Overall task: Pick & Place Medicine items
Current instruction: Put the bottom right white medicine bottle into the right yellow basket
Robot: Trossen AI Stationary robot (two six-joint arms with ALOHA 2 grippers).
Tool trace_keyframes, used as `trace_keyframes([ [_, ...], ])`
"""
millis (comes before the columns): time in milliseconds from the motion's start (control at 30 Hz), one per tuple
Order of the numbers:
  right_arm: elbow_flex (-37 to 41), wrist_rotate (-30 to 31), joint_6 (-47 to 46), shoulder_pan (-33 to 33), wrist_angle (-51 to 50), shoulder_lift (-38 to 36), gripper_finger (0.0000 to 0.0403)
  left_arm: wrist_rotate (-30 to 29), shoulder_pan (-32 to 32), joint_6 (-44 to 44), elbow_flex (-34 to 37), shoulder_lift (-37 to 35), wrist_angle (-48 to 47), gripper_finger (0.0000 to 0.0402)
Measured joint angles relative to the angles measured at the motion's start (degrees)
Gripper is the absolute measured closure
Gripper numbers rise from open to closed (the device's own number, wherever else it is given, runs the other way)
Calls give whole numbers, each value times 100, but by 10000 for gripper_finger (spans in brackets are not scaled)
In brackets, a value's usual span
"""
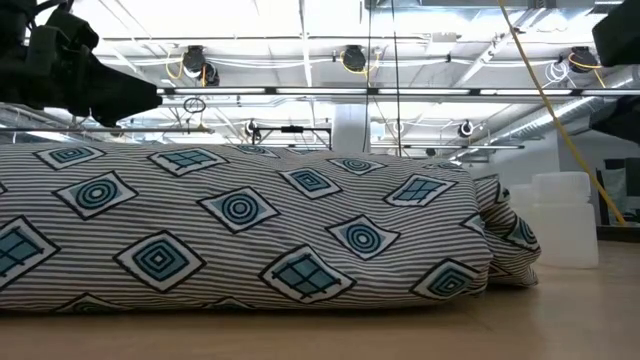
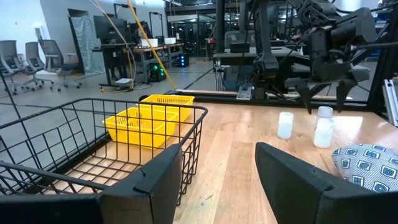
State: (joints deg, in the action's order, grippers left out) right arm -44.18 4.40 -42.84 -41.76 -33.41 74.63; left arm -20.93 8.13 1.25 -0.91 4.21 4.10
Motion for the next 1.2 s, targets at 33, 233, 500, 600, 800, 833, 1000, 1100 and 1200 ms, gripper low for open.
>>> trace_keyframes([
  [33, 0, 0, -24, 0, -2, 38, 94, 0, 0, 0, 0, 0, 0, 188],
  [233, 0, 35, -144, 2, 2, 91, 94, -1, 0, 1, 1, 1, 0, 188],
  [500, 0, 173, -147, 2, -3, 91, 101, 0, 1, 1, 0, 2, 2, 188],
  [600, 2, 169, -146, 2, -18, 91, 116, -2, 0, 1, 0, 0, 0, 188],
  [800, 2, 157, -132, 2, -24, 91, 150, -2, 1, 1, 0, 0, 1, 188],
  [833, 0, 157, -130, 2, -26, 91, 156, -2, 1, 1, 0, 0, 1, 188],
  [1000, 2, 157, -127, 2, -26, 91, 181, -2, 1, 0, 0, 0, 0, 188],
  [1100, 1, 155, -127, 2, -26, 91, 194, 0, 1, 1, 0, 0, 0, 188],
  [1200, 2, 155, -127, 2, -26, 91, 207, -2, 1, 1, 0, 1, 1, 188],
])
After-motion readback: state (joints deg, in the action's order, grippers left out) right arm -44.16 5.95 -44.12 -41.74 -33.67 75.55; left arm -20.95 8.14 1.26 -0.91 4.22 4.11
